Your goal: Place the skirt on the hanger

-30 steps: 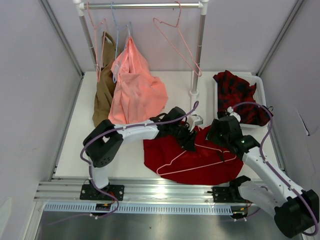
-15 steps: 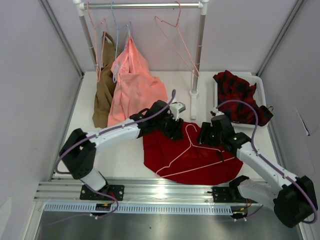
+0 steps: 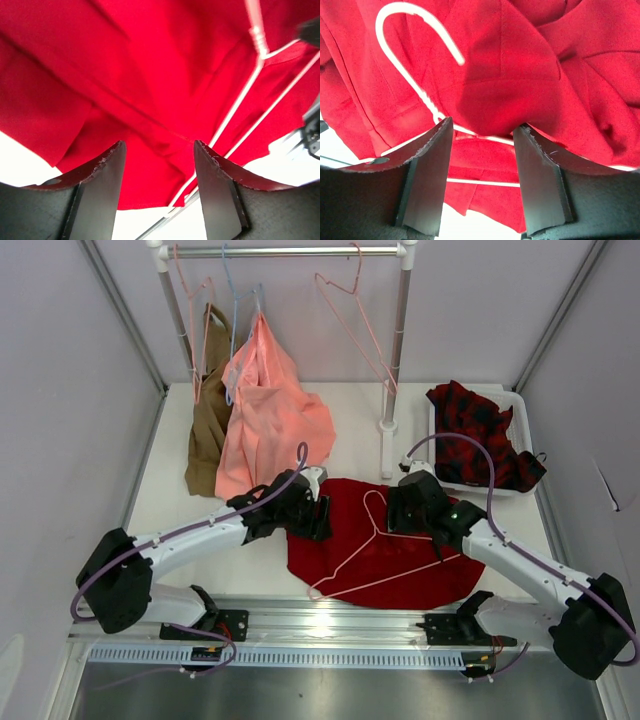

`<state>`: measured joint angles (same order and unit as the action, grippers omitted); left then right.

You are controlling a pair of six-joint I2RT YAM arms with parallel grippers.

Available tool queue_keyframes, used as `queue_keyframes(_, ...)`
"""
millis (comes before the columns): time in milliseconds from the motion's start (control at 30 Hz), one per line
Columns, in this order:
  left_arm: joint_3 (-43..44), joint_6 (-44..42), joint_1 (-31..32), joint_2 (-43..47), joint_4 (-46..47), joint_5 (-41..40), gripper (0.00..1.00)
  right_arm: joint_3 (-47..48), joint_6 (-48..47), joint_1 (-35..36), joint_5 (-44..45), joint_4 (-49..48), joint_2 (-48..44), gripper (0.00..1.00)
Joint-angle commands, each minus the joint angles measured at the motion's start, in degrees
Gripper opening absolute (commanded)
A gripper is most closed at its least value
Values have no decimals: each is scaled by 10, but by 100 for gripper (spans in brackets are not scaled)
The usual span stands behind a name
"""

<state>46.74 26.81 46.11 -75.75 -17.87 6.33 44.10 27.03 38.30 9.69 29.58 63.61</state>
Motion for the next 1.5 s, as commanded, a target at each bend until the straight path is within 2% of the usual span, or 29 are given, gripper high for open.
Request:
queue_keyframes(0,-19,40,-6,3,30,-11,62,14,17,12,51,48,-25,57)
queue_keyframes(200,-24,49,-13,-12,48,-5,64,-21,43,26,39,70,-116,58)
queue_keyframes(333,-30,60,-17,-29,71,15,64,-28,55,60,11,49,-134,58)
queue_keyframes(767,-65,79,-19,-50,113,31,63,35,-20,74,45,-29,47,57)
queue_keyframes(867,-70,80,-19,-56,122,36,63,45,-21,77,42,-37,61,56)
queue_keyframes(1100,-71,80,-20,-69,133,42,62,70,5,114,93,18,50,53)
queue_keyframes(1300,-68,79,-22,-79,138,47,56,87,44,164,132,77,42,53)
queue_keyframes(1400,-64,80,-23,-84,142,54,44,86,56,179,142,86,34,53)
queue_keyframes(1467,-60,80,-23,-86,142,55,39,91,61,179,151,97,37,53)
